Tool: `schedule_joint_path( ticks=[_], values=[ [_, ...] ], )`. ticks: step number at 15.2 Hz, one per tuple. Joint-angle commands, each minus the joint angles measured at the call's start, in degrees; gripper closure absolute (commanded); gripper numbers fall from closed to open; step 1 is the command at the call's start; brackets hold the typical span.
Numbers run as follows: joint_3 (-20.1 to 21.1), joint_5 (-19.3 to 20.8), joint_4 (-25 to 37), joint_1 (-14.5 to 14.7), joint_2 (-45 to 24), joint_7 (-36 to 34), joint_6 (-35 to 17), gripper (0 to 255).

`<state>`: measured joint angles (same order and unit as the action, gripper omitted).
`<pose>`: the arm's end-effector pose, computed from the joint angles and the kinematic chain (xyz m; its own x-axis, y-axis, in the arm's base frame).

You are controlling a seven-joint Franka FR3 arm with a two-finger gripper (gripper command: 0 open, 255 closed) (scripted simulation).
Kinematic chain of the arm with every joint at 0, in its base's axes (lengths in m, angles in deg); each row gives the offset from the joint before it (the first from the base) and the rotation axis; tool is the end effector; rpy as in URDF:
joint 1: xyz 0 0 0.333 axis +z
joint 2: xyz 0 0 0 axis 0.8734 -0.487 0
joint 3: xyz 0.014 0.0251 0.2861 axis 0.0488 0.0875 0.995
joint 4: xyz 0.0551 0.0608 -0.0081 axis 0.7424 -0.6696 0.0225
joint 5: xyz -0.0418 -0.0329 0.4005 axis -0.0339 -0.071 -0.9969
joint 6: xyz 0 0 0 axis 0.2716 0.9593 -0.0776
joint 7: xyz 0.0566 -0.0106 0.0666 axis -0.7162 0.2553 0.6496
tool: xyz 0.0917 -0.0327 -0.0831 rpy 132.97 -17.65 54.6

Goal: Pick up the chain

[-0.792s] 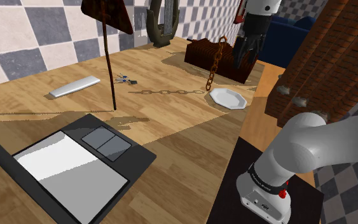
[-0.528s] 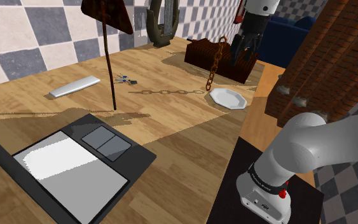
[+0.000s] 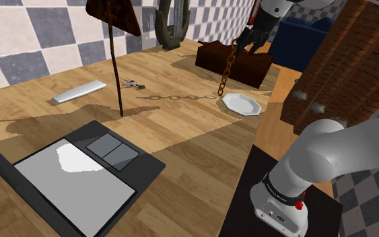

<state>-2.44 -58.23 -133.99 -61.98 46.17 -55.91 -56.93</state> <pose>0.3757 -0.1368 0.5588 0.9585 -0.1497 0.2424 -0.1399 -0.9885 -0.0572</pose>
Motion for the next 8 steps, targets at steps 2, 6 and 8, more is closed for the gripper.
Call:
schedule_joint_path(
  ticks=[2,6,8],
  values=[
    [-3.9,-1.9,1.7,0.9,-3.0,2.7,-7.0,0],
    [-8.8,-5.4,3.7,2.7,-6.3,6.7,-14.7,0],
    [-9.0,-5.3,2.1,2.6,-6.2,6.9,-16.2,0]
  ],
)
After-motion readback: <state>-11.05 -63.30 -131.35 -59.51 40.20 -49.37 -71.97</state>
